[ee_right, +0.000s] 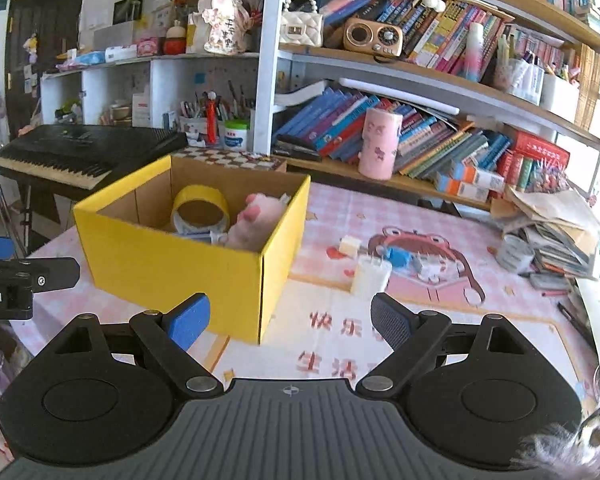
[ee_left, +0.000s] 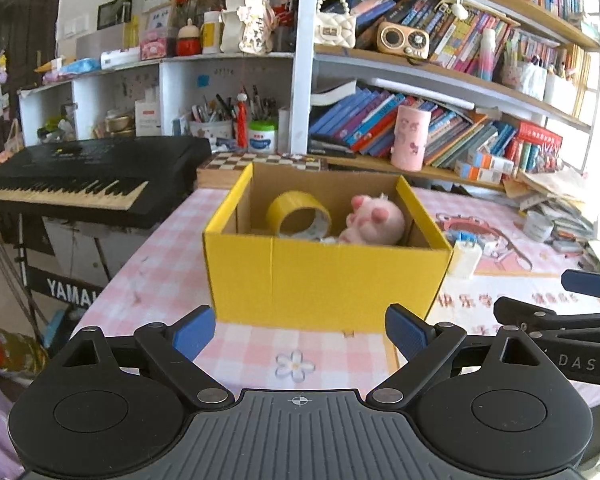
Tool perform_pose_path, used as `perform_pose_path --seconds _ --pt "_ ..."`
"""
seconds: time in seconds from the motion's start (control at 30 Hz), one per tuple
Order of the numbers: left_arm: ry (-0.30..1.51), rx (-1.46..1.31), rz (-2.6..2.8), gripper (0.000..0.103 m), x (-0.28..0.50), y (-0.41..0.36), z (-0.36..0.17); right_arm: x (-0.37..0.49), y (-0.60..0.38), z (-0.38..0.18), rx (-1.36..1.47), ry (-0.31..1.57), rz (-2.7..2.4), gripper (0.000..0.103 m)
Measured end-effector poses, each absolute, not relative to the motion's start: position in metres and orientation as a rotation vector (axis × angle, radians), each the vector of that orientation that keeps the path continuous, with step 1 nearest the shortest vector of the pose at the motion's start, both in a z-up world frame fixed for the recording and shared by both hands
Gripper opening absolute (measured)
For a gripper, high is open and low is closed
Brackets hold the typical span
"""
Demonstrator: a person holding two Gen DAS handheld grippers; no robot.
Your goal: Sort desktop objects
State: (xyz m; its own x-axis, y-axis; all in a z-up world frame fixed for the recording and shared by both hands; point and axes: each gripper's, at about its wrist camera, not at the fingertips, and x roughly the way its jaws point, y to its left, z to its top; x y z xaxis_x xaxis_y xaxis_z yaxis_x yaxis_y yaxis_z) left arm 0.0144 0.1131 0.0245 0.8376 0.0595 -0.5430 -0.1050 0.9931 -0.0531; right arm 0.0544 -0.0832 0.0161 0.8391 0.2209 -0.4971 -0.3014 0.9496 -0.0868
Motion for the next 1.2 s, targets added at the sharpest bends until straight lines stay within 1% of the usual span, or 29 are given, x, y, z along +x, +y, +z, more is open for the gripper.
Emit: perform_pose_path --seconds 0.3,0.67,1.2 --pt "0.631 -0.087 0.113 0.094 -0.006 0.116 0.012 0.030 -0.074 0.000 -0.122 0.562 0.278 0.087" --pt "0.641 -0.040 0.047 0.094 -0.014 0.107 0.010 0.017 -0.072 -0.009 -0.123 0.621 0.246 0.087" --pt "0.677 0.019 -0.087 0.094 0.000 0.089 0.004 0.013 -0.077 -0.012 -0.139 0.659 0.180 0.087"
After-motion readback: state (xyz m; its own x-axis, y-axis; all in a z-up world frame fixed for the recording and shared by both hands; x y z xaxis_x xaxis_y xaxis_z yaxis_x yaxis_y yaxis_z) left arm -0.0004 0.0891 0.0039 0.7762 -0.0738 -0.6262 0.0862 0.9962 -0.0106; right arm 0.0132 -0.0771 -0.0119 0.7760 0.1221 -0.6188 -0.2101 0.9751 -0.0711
